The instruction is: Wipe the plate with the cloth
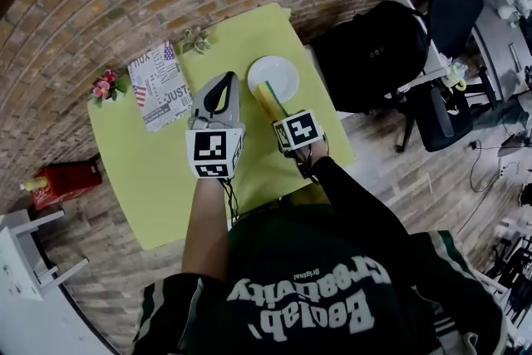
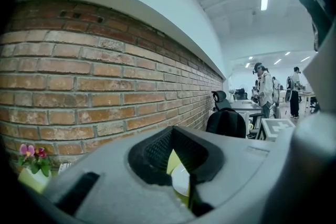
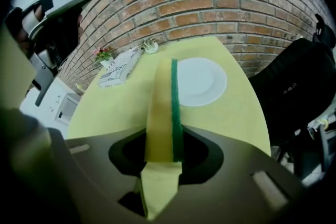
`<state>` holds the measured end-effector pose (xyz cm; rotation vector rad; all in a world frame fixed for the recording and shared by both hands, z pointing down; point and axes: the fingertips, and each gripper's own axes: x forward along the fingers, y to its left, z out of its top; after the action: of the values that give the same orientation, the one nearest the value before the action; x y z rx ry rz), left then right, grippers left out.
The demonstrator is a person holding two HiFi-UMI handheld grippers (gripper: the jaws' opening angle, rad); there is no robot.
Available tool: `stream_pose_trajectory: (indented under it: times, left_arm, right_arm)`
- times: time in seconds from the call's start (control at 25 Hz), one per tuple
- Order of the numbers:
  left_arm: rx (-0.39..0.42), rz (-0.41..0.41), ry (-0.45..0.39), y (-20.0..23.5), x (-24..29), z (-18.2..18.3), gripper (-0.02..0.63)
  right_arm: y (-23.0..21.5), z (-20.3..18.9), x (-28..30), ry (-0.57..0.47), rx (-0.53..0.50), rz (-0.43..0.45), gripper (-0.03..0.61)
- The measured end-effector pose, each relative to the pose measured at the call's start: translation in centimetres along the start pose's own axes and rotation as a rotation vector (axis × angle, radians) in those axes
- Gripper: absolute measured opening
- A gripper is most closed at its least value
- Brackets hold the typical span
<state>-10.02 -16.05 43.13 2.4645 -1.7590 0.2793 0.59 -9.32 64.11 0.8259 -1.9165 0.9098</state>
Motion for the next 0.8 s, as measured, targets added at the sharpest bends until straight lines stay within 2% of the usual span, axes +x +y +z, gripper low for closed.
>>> stream_pose_trajectory:
  times: [0.64, 0.8]
  left_arm:
    - [0.009, -0.063, 0.002, -2.2, 1.7, 0.2, 0.003]
    - [0.021, -0.068, 0.005, -2.4, 1.7, 0.3, 0.003]
  right_arm:
    - [-8.3, -1.9, -2.8, -0.039, 0.147, -0.170, 0.138]
    - [-8.8, -1.9, -2.9, -0.051, 0.183, -0.159, 0.138]
